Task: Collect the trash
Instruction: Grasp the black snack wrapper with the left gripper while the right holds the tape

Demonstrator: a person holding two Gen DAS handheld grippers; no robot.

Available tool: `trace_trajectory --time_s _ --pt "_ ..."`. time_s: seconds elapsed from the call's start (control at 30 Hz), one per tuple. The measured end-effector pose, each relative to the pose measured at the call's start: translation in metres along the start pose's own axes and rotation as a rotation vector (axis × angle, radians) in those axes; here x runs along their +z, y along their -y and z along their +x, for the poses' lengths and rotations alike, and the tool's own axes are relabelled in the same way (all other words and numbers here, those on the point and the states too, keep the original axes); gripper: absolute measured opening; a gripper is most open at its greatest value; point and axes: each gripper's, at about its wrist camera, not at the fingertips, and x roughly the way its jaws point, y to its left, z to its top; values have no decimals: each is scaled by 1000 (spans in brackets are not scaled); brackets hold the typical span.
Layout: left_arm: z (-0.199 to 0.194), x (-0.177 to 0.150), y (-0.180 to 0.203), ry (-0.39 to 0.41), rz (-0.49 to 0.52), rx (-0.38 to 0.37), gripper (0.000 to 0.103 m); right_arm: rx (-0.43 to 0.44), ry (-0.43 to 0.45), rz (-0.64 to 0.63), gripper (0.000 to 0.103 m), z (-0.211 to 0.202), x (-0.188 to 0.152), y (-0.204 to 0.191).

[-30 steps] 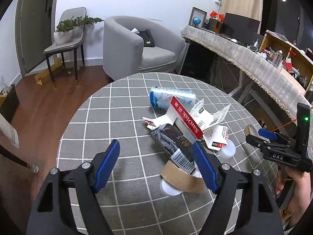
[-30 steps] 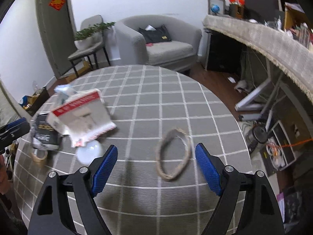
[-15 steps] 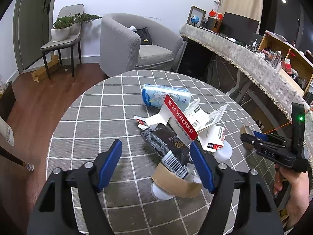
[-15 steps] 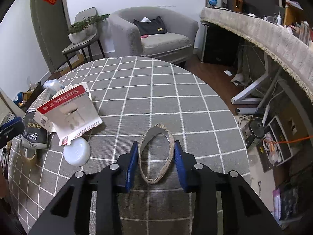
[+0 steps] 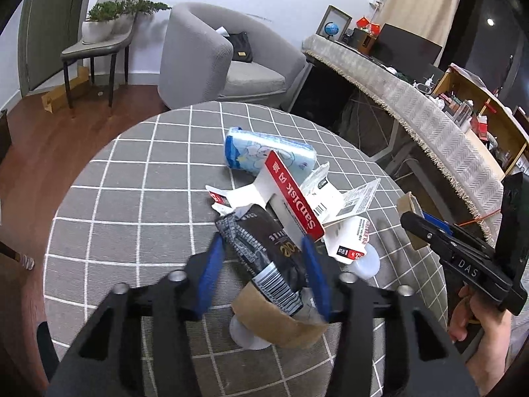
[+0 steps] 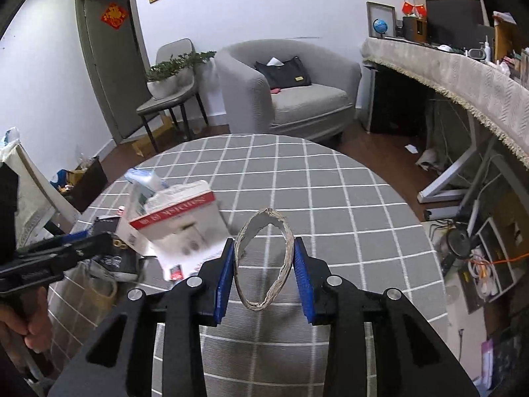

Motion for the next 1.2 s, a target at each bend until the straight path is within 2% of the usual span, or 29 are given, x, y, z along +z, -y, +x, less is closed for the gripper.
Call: trace_trajectory --time_s 0.13,0.3,0.5,0.6,0.8,0.9,1.2 --pt "-1 2 2 7 9 4 42 25 2 -5 35 0 3 -9" --pt "4 2 2 0 3 1 25 60 10 0 35 -3 7 -22" --pt "-8 -1 9 33 40 -9 14 75 18 -10 35 -6 7 -32" --pt "-21 0 15 74 64 5 13 84 31 -11 35 -11 8 -36" --pt "-50 5 11 159 54 -14 12 115 53 -25 35 -17 8 -53" --pt "-58 5 10 163 69 -6 12 146 66 -24 35 -20 9 -62" --pt "-83 -7 -4 173 124 82 12 198 75 -63 35 -25 9 -99"
